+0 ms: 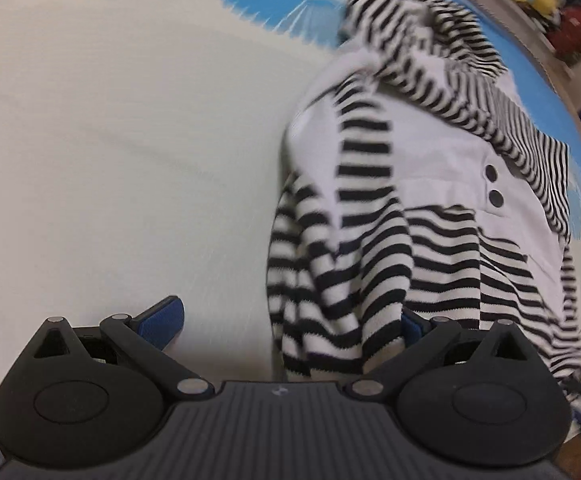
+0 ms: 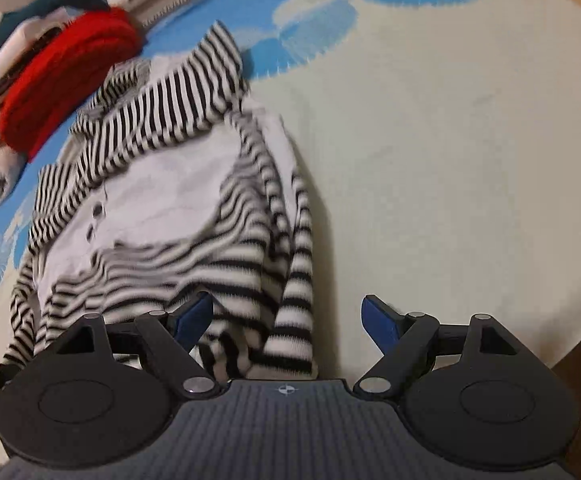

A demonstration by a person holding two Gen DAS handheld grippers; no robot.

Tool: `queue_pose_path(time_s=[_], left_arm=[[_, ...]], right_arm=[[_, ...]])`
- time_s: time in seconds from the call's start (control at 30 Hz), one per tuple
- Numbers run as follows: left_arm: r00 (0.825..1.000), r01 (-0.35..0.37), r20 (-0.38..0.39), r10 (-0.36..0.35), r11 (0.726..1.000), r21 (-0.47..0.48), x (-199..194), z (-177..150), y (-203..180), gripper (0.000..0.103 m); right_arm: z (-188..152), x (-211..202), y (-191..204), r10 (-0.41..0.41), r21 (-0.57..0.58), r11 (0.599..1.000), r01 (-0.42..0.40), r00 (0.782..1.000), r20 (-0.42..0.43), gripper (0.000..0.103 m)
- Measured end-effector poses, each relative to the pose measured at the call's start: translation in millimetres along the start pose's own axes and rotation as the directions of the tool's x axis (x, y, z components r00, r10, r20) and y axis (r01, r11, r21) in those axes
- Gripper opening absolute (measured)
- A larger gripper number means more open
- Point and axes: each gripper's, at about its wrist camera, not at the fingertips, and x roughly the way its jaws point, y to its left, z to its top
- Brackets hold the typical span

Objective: Fold small clothes

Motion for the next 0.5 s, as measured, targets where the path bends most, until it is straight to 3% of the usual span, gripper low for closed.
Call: queue_pose_path(time_s=[0.1, 0.17, 0.2, 0.23, 0.3, 0.4, 0.5], left_arm=[[1.0, 0.01, 0.002, -0.01, 0.999, 0.033, -1.5, -4.2, -5.5, 0.102], [1.0, 0.031, -0.006, -0.03, 0.992, 0.119, -6.3, -14.6, -17.4, 0.083], [1.0, 0.028, -0.008, -0.027, 0.984, 0.174, -7.4, -20.8, -24.0, 0.057], [1.0, 0.012, -0.005, -0.011, 0.974, 0.224, -8.0, -27.2, -30.4, 0.038], [1.0, -0.014, 0.017, 0.011, 0.971, 0.238, -10.7, -35.7, -32.7, 0.027], [1.0, 0.02, 0.0, -0.02, 0.986, 0.166, -15.7, -40.9, -20.3, 0.018], [1.0, 0.011, 0.002, -0.012, 0.985, 0.171, -21.9, -47.7, -18.6, 0.017]], right_arm=[[-4.8, 8.0, 3.7, 0.0, -0.007, 1.0, 0.0, 0.999, -0.034, 0.084], [-6.1, 10.0, 12.0, 0.002, -0.073, 0.997, -0.007, 0.998, -0.062, 0.08], [-6.9, 9.1, 14.6, 0.013, -0.104, 0.994, -0.02, 0.998, -0.064, 0.059], [-8.1, 7.9, 15.5, 0.026, -0.121, 0.992, -0.034, 0.997, -0.068, 0.028], [-8.8, 8.1, 11.2, 0.025, -0.106, 0.994, -0.035, 0.995, -0.093, 0.019], [-10.8, 3.0, 9.4, 0.022, -0.124, 0.992, -0.032, 0.996, -0.081, 0.012], [-17.2, -5.9, 7.3, 0.023, -0.158, 0.987, -0.034, 0.997, -0.075, 0.009]])
